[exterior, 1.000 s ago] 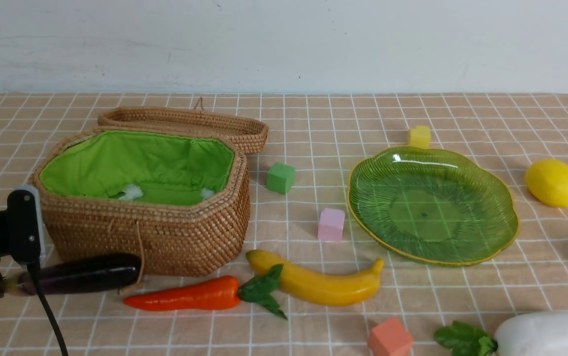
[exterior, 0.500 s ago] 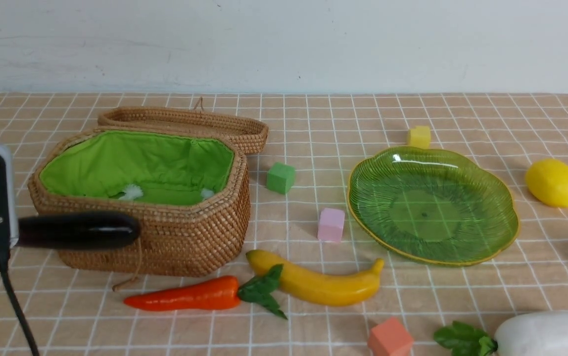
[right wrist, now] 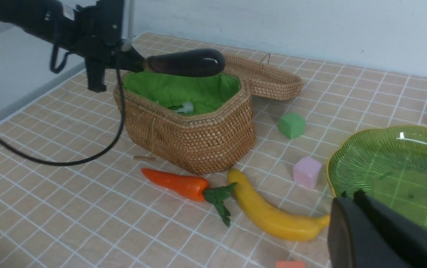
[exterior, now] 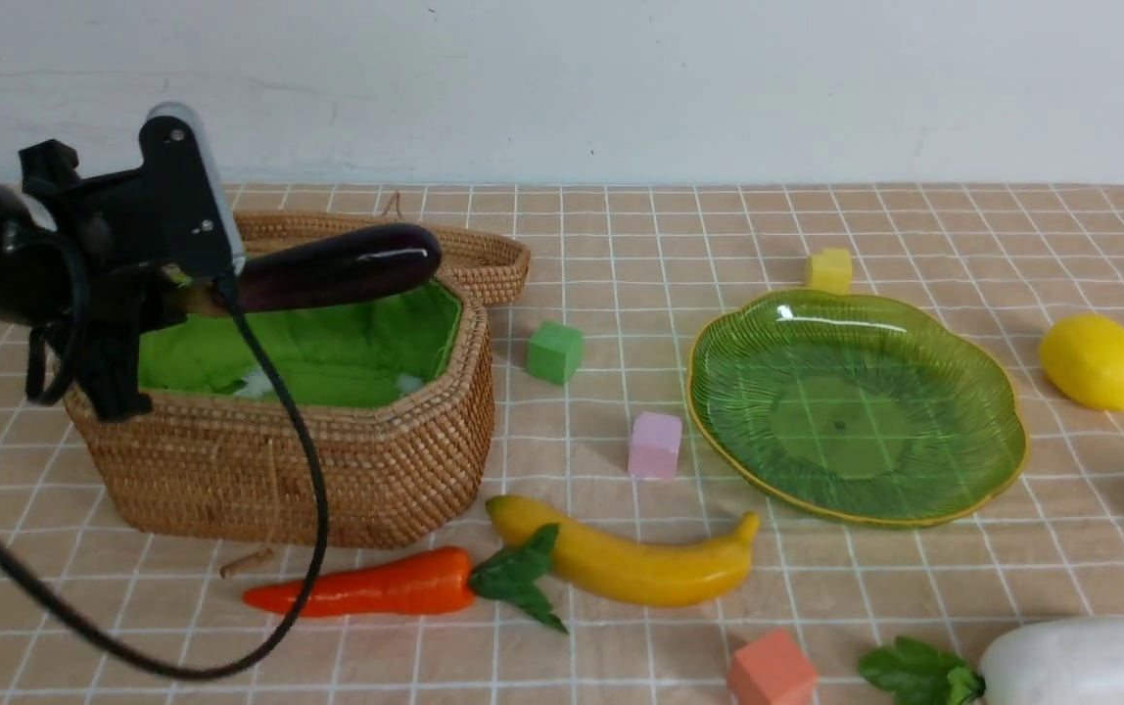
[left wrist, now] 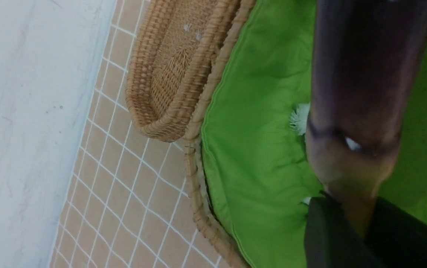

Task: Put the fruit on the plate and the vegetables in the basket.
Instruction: Use the left arm to grab an eggplant and put it into the left basket, then use the left arm to grab a carrot and put it into the left basket

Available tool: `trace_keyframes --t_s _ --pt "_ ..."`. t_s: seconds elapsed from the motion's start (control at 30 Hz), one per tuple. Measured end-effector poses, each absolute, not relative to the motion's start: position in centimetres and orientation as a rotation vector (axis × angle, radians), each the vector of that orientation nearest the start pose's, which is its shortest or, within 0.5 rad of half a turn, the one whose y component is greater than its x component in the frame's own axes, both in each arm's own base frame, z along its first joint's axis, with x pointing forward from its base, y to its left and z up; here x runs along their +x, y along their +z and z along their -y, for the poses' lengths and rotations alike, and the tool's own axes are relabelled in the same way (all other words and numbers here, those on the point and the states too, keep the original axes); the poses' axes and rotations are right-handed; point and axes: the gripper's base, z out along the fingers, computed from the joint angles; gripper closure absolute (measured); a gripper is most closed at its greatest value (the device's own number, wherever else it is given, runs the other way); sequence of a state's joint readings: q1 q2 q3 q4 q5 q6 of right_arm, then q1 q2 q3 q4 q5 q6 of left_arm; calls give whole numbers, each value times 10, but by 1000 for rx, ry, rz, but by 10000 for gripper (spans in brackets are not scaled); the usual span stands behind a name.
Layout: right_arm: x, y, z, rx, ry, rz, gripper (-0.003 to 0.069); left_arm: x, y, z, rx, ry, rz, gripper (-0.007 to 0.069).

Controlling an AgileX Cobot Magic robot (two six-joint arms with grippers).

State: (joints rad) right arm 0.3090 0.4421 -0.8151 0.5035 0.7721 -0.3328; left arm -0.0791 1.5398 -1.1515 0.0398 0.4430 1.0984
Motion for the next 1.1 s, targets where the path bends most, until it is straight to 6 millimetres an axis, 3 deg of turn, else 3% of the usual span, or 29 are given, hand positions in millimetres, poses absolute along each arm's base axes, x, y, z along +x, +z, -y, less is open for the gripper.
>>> trace_keyframes --t_s 0.03,0.1,0.27,0.4,0.43,0.5,0.57,0.67,0.73,0.77,0.8,0.9,0.97,1.03,1.1 --pt "47 389 -47 -485 561 -1772 644 343 291 25 1354 548 -1959 504" --pt "47 389 -48 -485 572 -1775 644 348 289 23 1331 571 -1985 421" --pt "47 389 -48 -483 577 -1773 645 338 303 19 1194 553 -2066 120" --pt "47 390 -48 -479 575 -1767 645 323 317 21 1018 426 -2147 26" --pt "47 390 -48 -479 575 -1767 645 313 327 25 884 308 -2184 15" --pt "47 390 -48 -479 577 -1767 645 304 335 31 806 204 -2195 30" --pt "47 390 -48 -479 578 -1767 645 287 345 51 831 65 -2182 113" --pt "46 388 -48 -489 580 -1781 645 264 342 85 1057 -98 -2216 236" --pt "45 386 -49 -502 584 -1801 643 246 329 112 1254 -237 -2304 322" --pt "45 386 -49 -504 584 -1802 643 246 328 112 1256 -241 -2314 326" --pt "45 385 -49 -510 586 -1811 641 240 318 126 1314 -288 -2372 345" --pt "44 385 -49 -512 590 -1815 641 236 289 153 1438 -244 -2425 344" --pt "44 385 -49 -512 595 -1816 641 235 279 160 1504 -185 -2414 333" --pt "43 385 -51 -517 625 -1826 641 233 259 184 1678 -45 -2315 300" --pt "41 384 -52 -523 648 -1837 641 231 252 197 1756 26 -2224 270"
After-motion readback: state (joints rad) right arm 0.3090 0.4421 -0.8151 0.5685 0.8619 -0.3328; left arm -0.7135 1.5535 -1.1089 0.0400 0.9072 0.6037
